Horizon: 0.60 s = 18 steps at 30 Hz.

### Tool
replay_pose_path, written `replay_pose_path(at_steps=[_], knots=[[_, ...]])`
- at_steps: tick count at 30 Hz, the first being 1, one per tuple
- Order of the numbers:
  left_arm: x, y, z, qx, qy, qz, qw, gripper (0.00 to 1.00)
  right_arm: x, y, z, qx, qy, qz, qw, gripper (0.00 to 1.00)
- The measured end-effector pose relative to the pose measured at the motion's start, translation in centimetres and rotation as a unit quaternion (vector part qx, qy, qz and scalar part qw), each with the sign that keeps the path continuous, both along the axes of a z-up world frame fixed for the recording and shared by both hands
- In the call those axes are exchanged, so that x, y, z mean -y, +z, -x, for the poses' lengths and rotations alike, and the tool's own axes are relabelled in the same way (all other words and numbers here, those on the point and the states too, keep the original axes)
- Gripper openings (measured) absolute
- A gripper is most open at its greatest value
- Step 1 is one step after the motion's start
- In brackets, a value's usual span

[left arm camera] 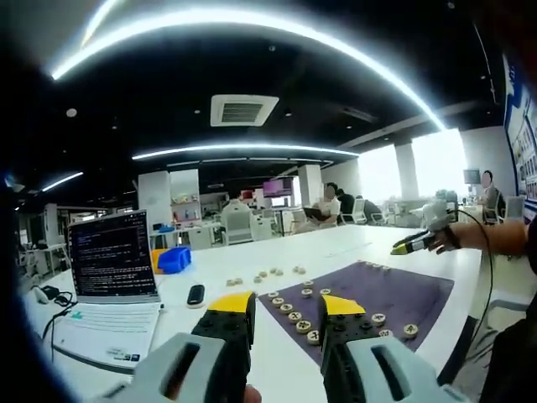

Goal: Pick up the chess pieces one by one and place each piece onto its starting position on the chessboard, setting the pieces on their correct points until all the chess pieces are arranged in the starting layout

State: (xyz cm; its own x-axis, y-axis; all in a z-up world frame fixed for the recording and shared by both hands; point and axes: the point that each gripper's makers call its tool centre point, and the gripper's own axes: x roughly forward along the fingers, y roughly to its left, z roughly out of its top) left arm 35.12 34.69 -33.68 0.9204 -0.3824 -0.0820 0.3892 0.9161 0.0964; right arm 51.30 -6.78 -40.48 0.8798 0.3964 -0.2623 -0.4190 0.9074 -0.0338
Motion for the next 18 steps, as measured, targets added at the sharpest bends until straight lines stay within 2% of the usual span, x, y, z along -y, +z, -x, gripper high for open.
replay_pose_path(at_steps=[2, 10, 18], knots=[[-0.1, 0.1, 0.1, 0.001, 0.000, 0.000, 1.0000, 0.32, 0.6, 1.1, 0.7, 0.021, -0.011, -0.027, 0.9993, 0.37], [0.3, -0.1, 0.1, -0.003, -0.007, -0.001, 1.0000, 0.32, 2.4, 3.0, 3.3, 0.056, -0.012, -0.054, 0.9969, 0.36], [0.8, 0.0, 0.1, -0.001, -0.013, -0.002, 0.9999, 0.32, 2.9, 3.3, 3.3, 0.053, -0.018, -0.061, 0.9965, 0.35]])
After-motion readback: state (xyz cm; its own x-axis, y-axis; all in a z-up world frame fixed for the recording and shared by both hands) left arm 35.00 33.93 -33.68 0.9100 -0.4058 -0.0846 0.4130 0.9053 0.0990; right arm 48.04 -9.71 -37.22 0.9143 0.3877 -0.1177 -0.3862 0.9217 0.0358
